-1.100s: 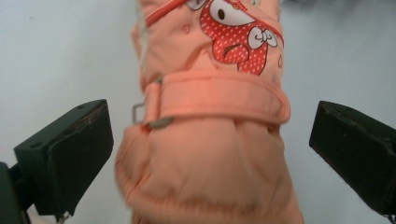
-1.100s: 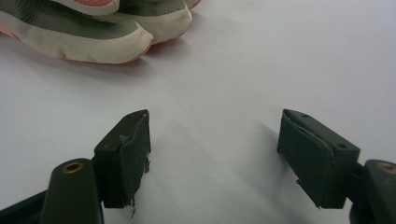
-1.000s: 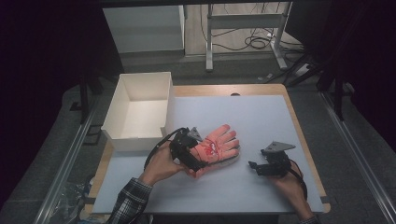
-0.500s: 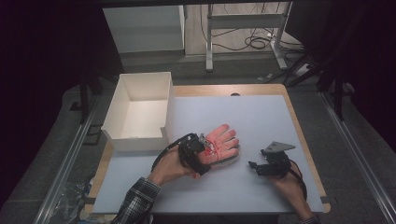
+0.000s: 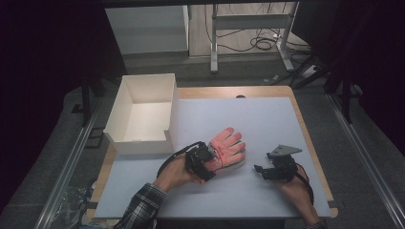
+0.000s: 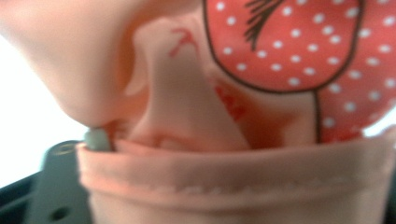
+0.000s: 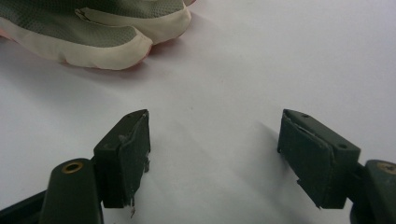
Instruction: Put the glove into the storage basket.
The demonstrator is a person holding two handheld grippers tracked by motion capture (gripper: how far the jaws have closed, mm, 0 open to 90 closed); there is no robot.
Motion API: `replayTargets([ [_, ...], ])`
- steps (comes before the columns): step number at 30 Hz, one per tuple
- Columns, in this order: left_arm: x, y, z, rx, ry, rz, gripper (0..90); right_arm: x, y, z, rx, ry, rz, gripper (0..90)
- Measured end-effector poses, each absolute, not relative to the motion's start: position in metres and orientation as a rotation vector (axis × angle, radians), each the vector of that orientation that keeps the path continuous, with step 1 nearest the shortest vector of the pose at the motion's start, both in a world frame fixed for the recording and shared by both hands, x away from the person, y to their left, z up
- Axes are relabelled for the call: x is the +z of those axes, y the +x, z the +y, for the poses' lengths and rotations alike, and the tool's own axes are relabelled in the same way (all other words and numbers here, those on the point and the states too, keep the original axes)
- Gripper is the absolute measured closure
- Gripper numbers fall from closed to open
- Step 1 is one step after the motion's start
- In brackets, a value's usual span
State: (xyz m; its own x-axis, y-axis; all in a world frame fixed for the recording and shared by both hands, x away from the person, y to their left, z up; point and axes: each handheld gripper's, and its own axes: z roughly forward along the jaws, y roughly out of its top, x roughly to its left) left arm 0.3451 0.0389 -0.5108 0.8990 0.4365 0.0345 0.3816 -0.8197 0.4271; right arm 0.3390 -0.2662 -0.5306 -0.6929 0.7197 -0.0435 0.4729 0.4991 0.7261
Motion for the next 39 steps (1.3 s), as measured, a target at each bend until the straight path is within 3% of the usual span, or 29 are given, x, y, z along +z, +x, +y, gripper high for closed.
replayTargets([
  [10,-0.497,0.349,0.046,0.102,2.555,0.648,46.1,-0.531,0.339,-0.266,1.011,0.997,2.406,25.7],
  [39,-0.424,0.395,0.033,0.363,2.389,0.88,44.2,-0.531,0.339,-0.266,1.016,0.994,2.405,25.7],
])
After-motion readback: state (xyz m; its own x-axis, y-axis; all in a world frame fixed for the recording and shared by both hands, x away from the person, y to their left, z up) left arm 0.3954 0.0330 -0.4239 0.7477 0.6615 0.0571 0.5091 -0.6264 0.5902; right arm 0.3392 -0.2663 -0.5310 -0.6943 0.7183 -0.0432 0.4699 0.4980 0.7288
